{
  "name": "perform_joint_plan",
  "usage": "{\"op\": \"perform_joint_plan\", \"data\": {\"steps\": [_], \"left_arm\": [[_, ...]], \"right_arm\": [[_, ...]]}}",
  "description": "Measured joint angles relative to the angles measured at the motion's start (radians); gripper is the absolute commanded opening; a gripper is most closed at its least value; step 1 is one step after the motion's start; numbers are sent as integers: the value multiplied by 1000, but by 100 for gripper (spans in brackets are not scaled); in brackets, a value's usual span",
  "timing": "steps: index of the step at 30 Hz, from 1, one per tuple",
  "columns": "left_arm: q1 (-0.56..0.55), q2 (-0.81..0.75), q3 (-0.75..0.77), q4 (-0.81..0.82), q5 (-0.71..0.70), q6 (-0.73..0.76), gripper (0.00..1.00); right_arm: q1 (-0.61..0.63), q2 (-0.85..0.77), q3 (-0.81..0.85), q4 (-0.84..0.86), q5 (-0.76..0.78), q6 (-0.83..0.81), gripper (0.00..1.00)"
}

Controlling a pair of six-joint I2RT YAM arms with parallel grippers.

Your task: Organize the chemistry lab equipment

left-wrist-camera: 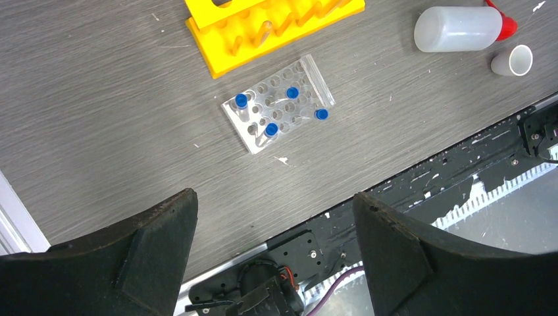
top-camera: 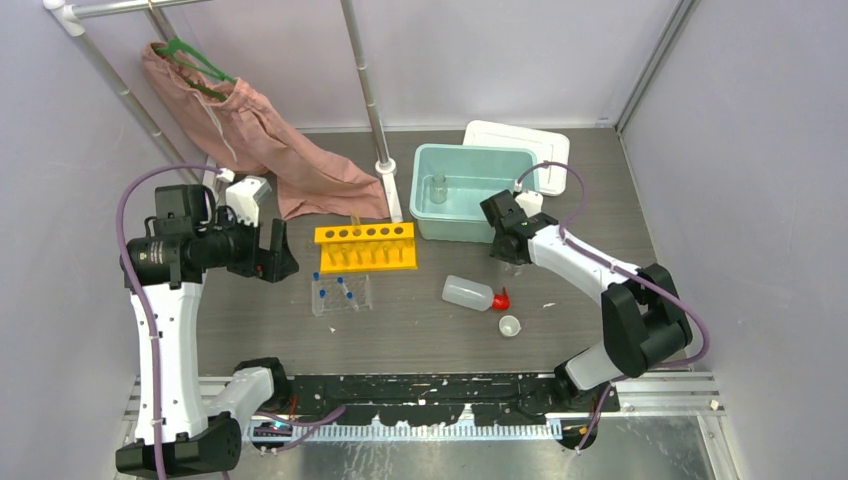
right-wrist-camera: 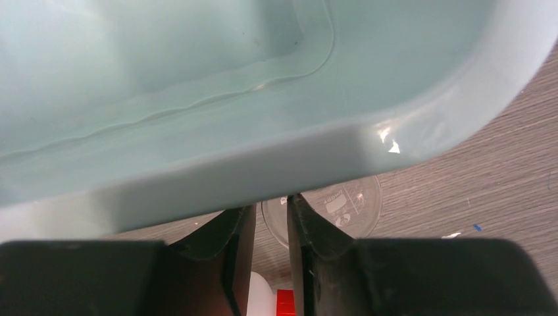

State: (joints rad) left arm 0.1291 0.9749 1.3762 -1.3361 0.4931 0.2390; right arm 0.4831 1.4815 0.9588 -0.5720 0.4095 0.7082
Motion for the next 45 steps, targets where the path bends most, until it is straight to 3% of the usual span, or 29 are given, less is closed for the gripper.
{"op": "perform_joint_plan", "data": {"steps": [9, 19, 28, 33, 37, 45], "left_arm": [[0, 0, -17, 0, 0, 0, 88], [0, -5, -18, 0, 0, 0, 88], [0, -6, -17, 0, 0, 2, 88], [0, -6, -17, 0, 0, 3, 88], [0, -6, -17, 0, 1, 1, 88], [0, -8, -17, 0, 1, 1, 88]], "right_arm": [[0, 16, 0, 0, 13, -4, 22], [0, 14, 0, -7, 36, -8, 1], [0, -174, 28, -148, 22, -6, 1], [0, -362, 192, -246, -18, -6, 1], [0, -399, 367, -278, -37, -8, 1], [-1, -139, 631, -280, 14, -75, 1]]}}
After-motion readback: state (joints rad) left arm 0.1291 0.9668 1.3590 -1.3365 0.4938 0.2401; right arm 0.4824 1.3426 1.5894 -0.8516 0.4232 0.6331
